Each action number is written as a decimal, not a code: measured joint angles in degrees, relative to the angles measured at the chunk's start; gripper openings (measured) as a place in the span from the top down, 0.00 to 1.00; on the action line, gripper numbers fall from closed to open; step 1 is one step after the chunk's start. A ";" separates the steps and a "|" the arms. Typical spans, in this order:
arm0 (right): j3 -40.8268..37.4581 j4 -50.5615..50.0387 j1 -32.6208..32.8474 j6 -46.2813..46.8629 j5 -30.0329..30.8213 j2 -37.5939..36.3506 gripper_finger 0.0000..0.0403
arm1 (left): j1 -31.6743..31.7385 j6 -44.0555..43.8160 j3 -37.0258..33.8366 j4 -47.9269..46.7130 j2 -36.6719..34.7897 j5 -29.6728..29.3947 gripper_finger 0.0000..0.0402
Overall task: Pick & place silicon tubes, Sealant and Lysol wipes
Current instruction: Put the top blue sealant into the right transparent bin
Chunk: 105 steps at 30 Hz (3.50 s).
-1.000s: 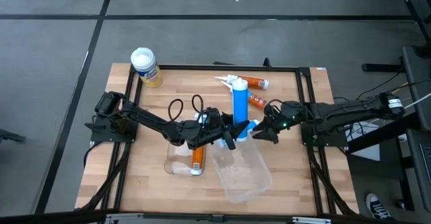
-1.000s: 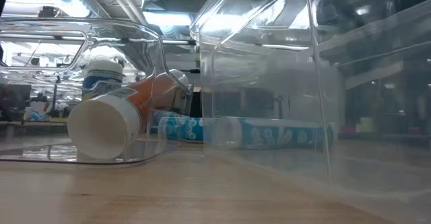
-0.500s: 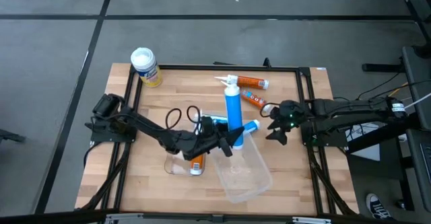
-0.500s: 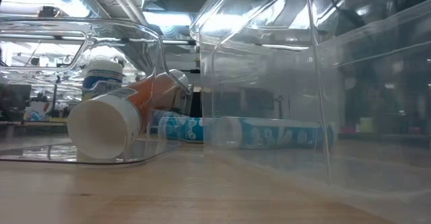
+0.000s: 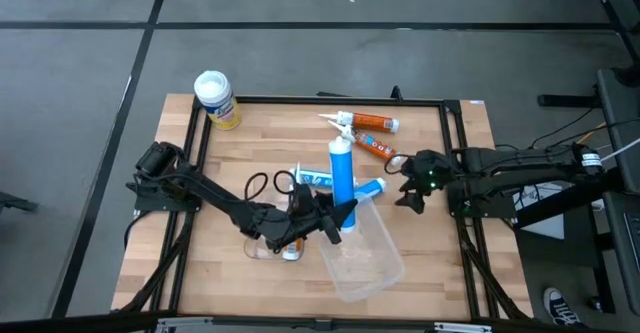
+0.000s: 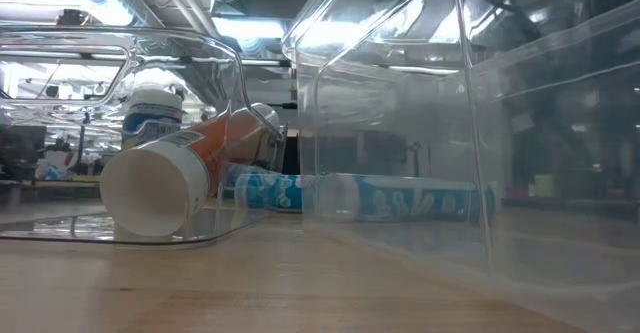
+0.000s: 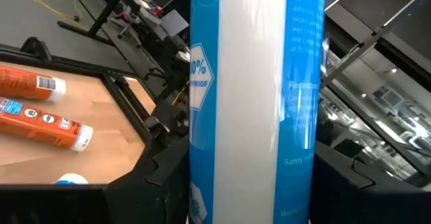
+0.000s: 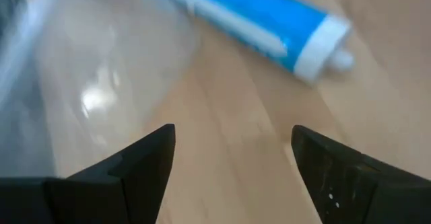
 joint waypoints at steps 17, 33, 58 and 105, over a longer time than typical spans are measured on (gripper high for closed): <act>-14.17 30.74 9.85 -7.02 6.86 -12.71 0.26 | 1.00 -0.04 0.00 -0.77 0.00 3.03 0.48; -29.14 37.69 10.86 -5.03 8.18 -23.53 0.26 | 1.01 -10.75 0.00 -0.45 0.00 1.50 0.48; -29.14 34.12 10.80 -20.94 10.55 -24.11 0.26 | -0.10 -22.21 7.79 -16.09 4.44 -1.28 0.48; -29.11 34.13 10.78 -20.92 10.55 -24.09 0.26 | -1.77 -28.33 28.57 -26.37 26.21 -13.98 0.48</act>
